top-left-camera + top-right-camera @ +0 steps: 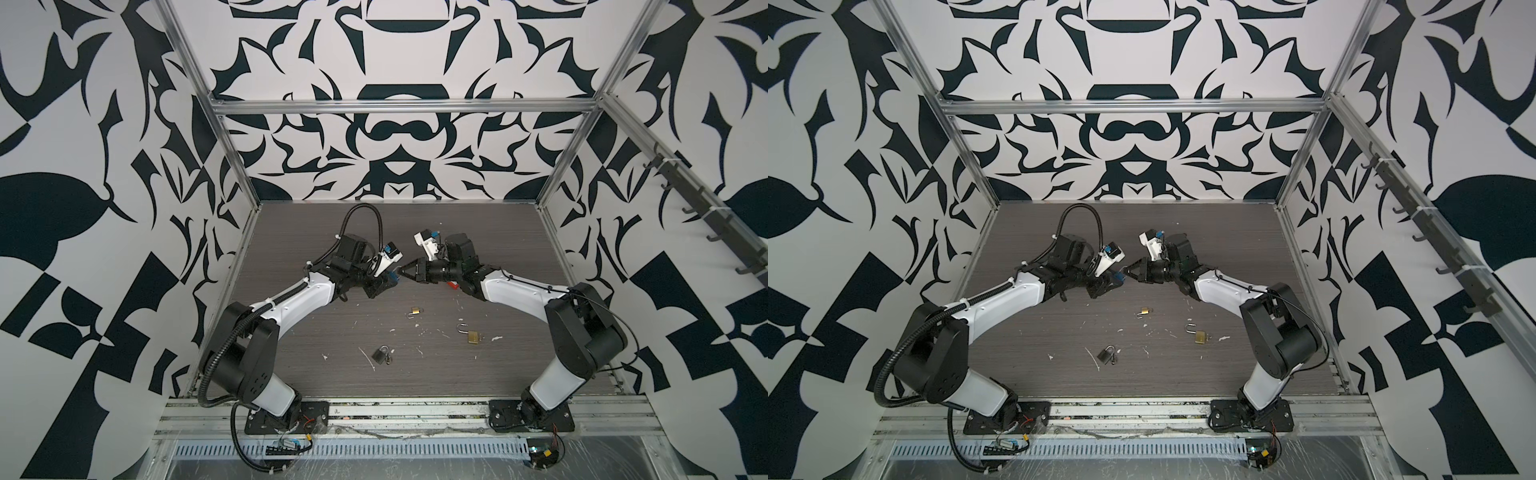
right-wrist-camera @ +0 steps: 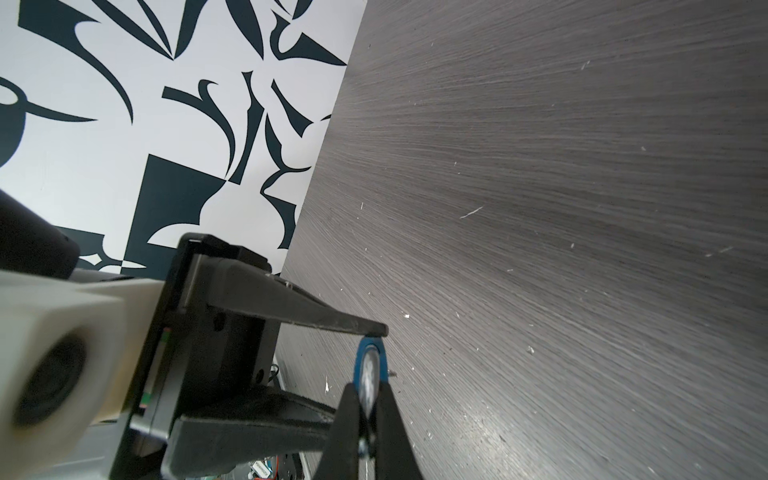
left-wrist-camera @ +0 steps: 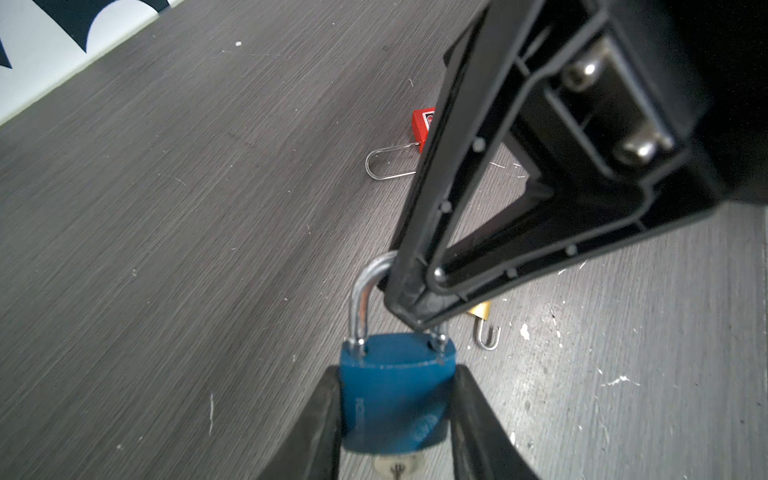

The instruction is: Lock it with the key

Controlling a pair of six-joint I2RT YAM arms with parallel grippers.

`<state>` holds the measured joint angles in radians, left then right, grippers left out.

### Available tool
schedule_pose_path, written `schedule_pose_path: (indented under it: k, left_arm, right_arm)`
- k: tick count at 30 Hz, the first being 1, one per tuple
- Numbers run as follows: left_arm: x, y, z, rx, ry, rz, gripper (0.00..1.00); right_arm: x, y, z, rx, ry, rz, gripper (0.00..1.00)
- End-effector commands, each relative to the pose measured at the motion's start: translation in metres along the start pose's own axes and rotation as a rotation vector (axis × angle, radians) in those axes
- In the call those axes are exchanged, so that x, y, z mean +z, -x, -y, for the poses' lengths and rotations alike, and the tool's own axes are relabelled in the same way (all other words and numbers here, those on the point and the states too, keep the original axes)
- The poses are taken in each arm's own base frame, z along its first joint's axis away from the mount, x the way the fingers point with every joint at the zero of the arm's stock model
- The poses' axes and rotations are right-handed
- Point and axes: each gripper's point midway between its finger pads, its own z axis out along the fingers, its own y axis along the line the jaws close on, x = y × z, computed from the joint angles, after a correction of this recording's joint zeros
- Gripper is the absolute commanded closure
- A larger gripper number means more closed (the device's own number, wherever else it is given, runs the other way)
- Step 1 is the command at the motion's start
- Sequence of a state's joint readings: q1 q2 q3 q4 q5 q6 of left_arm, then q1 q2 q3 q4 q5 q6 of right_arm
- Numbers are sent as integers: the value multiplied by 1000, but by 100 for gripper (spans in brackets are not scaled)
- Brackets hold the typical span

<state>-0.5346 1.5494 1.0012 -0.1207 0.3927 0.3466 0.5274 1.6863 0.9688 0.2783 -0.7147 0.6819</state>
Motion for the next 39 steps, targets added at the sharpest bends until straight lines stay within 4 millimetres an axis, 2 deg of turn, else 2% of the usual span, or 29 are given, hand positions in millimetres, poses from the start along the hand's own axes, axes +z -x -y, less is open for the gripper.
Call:
schedule_pose_path:
  k: [1, 8, 13, 15, 18, 21, 24, 30, 35, 39]
  left_arm:
    - [-97, 212, -1, 350, 110, 693, 100]
    - [-109, 230, -6, 348, 122, 767, 100]
    - [-112, 236, -9, 346, 125, 786, 100]
    - [-112, 234, -9, 348, 124, 781, 100]
    - [-103, 221, -10, 337, 125, 745, 100]
    - [-88, 197, -10, 324, 126, 679, 100]
    - [-72, 161, -8, 285, 119, 591, 100]
    - [-46, 78, 0, 166, 115, 412, 100]
    - [-35, 25, 9, 65, 95, 294, 100]
    - [-33, 7, 11, 9, 98, 256, 100]
  right_arm:
    - [21, -131, -5, 190, 46, -440, 100]
    - [26, -141, -3, 210, 50, -461, 100]
    - [30, -145, -4, 219, 68, -477, 100]
    - [30, -143, -6, 213, 74, -476, 100]
    - [28, -139, -9, 190, 72, -475, 100]
    - [24, -130, -14, 150, 60, -460, 100]
    - [16, -111, -17, 115, 37, -414, 100]
    - [-4, -50, -30, 35, 18, -266, 100]
    - [-25, 5, -51, -53, 9, -136, 71]
    - [-53, 44, -59, -104, -24, -6, 57]
